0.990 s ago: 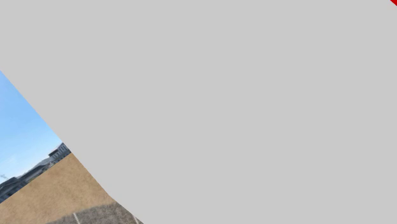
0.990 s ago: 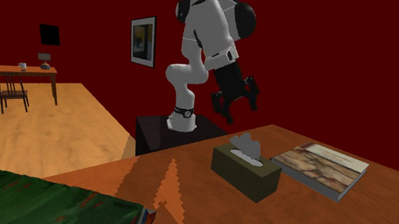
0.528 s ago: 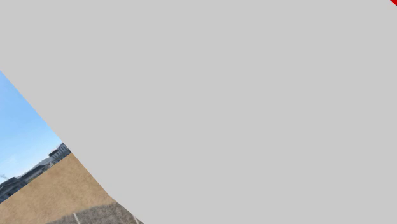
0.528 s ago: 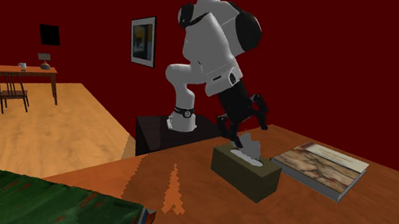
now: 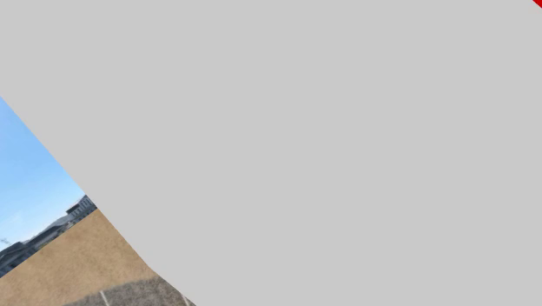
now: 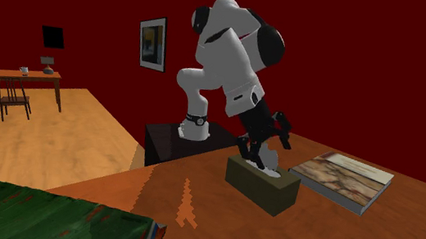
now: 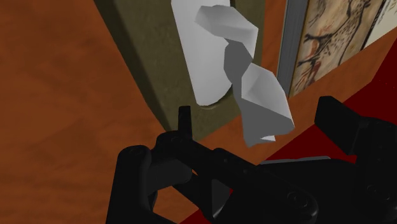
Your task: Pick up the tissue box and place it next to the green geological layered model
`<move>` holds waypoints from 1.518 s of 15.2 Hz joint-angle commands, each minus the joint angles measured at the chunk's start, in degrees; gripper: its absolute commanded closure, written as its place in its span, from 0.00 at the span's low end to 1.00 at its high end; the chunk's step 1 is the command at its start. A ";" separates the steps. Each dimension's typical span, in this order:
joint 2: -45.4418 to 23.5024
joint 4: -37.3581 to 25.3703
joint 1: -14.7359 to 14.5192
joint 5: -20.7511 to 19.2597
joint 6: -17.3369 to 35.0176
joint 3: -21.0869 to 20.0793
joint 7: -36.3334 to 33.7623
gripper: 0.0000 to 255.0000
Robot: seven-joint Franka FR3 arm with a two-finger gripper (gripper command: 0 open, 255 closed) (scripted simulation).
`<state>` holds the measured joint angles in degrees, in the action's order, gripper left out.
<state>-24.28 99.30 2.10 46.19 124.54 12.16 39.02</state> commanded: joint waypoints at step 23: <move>2.64 -1.91 -0.32 -2.37 -3.47 0.79 -3.43 1.00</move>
<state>-21.90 97.68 1.81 44.08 121.48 12.87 36.01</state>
